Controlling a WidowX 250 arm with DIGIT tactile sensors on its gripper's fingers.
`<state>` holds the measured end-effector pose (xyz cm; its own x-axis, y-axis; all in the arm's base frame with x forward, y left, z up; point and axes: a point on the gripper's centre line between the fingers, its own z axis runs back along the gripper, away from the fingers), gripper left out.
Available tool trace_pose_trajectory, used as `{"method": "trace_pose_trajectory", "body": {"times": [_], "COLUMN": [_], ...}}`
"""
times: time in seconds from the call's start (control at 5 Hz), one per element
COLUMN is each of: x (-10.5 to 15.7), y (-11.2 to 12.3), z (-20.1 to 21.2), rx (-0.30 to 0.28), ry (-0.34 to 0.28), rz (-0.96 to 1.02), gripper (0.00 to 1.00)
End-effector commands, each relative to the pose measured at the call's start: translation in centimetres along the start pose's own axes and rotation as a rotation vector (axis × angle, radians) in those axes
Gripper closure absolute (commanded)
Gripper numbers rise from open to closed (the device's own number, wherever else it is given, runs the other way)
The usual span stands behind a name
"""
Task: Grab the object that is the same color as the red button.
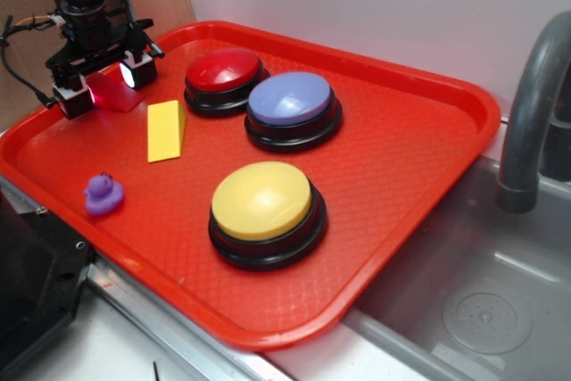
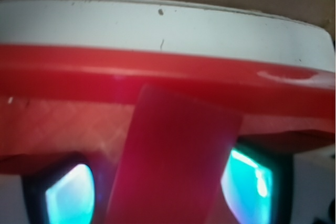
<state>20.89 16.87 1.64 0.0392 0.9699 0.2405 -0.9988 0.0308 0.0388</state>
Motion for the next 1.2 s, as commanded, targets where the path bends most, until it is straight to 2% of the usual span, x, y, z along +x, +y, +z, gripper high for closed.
{"method": "trace_pose_trajectory", "body": {"times": [0.0,0.2,0.6,0.8,1.0], "x": [1.5,1.3,-2.3,-4.4,-6.1], "y": [1.3,1.2,1.4,2.3,2.2], "z": [0.1,1.0,8.5,12.1,14.9], "rx": [0.001,-0.017,-0.145,-0.189,-0.224], "ry": [-0.018,-0.019,-0.052,-0.033,-0.015], "rz": [0.039,0.004,-0.241,-0.421,-0.670], "gripper": [1.00,1.00,1.00,1.00,1.00]}}
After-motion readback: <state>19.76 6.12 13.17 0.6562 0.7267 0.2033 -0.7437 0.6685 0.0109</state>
